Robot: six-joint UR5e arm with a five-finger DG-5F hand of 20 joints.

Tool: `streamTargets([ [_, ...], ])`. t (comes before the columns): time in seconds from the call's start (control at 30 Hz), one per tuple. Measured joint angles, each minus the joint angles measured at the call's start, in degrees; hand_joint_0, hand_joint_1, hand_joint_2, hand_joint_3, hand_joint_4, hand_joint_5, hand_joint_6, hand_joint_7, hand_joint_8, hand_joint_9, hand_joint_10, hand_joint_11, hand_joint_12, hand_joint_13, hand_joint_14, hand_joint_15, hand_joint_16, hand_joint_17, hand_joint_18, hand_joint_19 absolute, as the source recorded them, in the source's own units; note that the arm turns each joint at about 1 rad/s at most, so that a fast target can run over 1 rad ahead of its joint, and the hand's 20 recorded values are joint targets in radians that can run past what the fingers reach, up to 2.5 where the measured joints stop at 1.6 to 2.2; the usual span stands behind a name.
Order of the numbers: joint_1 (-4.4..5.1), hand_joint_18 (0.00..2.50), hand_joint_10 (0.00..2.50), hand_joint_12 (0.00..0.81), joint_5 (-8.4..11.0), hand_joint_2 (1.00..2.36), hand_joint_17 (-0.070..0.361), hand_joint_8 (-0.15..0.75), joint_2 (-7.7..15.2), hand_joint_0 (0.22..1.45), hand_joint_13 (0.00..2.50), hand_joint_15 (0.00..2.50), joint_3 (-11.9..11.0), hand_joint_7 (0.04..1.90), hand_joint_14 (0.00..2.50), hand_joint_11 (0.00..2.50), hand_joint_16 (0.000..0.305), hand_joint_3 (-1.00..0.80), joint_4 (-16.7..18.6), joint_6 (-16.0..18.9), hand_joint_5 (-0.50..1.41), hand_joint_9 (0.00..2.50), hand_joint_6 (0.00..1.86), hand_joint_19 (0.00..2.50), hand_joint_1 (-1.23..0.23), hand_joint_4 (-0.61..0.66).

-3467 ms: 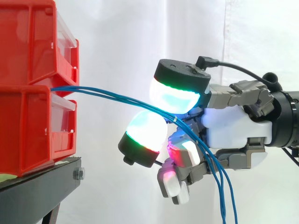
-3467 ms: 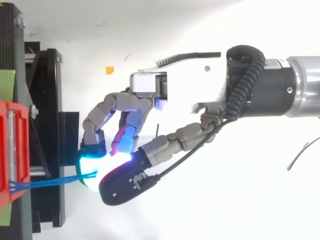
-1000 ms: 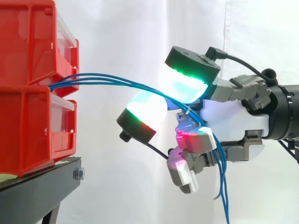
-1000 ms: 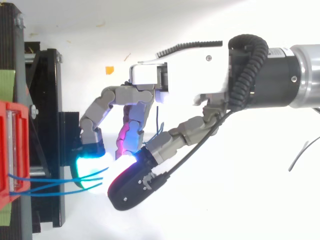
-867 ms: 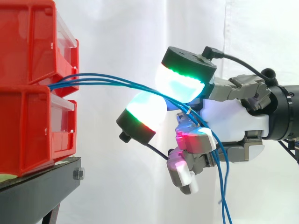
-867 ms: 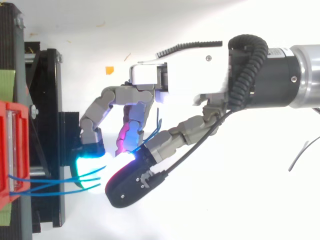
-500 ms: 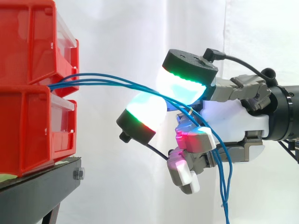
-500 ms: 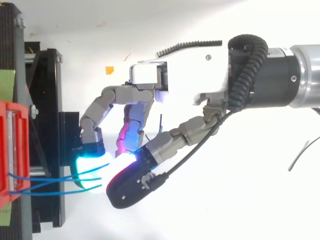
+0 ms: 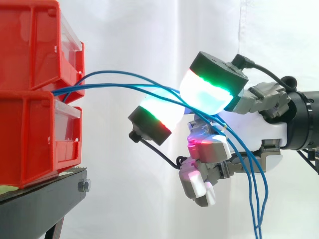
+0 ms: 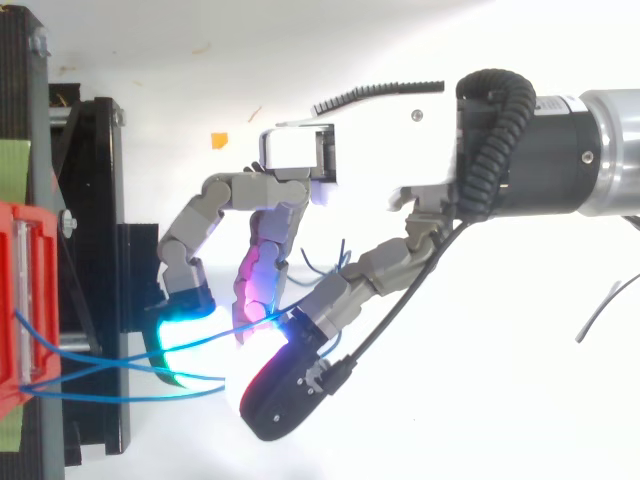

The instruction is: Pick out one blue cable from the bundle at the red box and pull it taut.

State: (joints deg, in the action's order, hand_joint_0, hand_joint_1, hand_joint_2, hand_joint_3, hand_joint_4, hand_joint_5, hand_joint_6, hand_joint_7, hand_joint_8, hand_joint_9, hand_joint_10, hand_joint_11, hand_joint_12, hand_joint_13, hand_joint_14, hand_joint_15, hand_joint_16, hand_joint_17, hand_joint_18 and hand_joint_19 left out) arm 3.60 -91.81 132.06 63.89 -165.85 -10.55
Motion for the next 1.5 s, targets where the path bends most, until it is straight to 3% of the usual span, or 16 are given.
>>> streamTargets([
  [0.33, -0.01, 0.91, 0.03, 0.335, -0.03, 1.0, 0.103, 0.249, 0.01, 0.76, 1.15, 0.53, 0.0, 0.93, 0.02, 0.86, 0.046, -0.5, -0.25, 0.0, -0.1, 1.42, 0.97, 0.83, -0.97, -0.23],
  [0.57, 0.0, 0.91, 0.03, 0.341, -0.03, 1.0, 0.101, 0.257, 0.03, 0.58, 1.14, 0.53, 0.0, 0.79, 0.02, 0.84, 0.045, -0.5, -0.34, 0.0, -0.09, 1.41, 0.94, 0.85, -0.97, -0.06],
  [0.73, 0.0, 0.93, 0.03, 0.361, -0.03, 1.0, 0.111, 0.274, 0.01, 0.49, 1.15, 0.53, 0.0, 0.78, 0.02, 0.81, 0.049, -0.5, -0.36, 0.0, -0.09, 1.4, 0.92, 0.83, -0.96, -0.02],
  [0.87, 0.0, 0.94, 0.03, 0.375, -0.01, 1.0, 0.119, 0.292, -0.02, 0.43, 1.17, 0.5, 0.0, 0.76, 0.02, 0.78, 0.053, -0.5, -0.38, 0.0, -0.08, 1.41, 0.89, 0.81, -0.86, 0.02],
  [0.93, 0.03, 0.94, 0.03, 0.377, 0.05, 1.0, 0.12, 0.295, -0.02, 0.43, 1.18, 0.51, 0.0, 0.8, 0.02, 0.76, 0.053, -0.5, -0.37, 0.0, -0.08, 1.41, 0.86, 0.82, -0.76, 0.03],
  [0.97, 0.05, 0.91, 0.03, 0.374, 0.08, 1.0, 0.116, 0.29, -0.01, 0.45, 1.17, 0.5, 0.0, 0.78, 0.02, 0.77, 0.051, -0.5, -0.37, 0.0, -0.08, 1.41, 0.86, 0.83, -0.61, 0.02],
  [1.1, 0.08, 0.84, 0.03, 0.356, 0.1, 1.0, 0.101, 0.275, -0.02, 0.53, 1.14, 0.51, -0.01, 0.8, 0.02, 0.78, 0.045, -0.5, -0.36, 0.0, -0.09, 1.39, 0.86, 0.89, -0.48, 0.0],
  [1.23, 0.11, 0.8, 0.03, 0.342, 0.07, 1.0, 0.093, 0.27, -0.03, 0.59, 1.13, 0.52, -0.01, 0.82, 0.02, 0.79, 0.041, -0.49, -0.35, 0.07, -0.09, 1.39, 0.86, 0.91, -0.49, -0.02],
  [1.5, 0.1, 0.81, 0.03, 0.352, -0.02, 1.02, 0.097, 0.281, -0.04, 0.59, 1.13, 0.52, -0.03, 0.84, 0.02, 0.78, 0.043, -0.29, -0.35, 0.25, -0.08, 1.4, 0.89, 0.91, -0.56, -0.03],
])
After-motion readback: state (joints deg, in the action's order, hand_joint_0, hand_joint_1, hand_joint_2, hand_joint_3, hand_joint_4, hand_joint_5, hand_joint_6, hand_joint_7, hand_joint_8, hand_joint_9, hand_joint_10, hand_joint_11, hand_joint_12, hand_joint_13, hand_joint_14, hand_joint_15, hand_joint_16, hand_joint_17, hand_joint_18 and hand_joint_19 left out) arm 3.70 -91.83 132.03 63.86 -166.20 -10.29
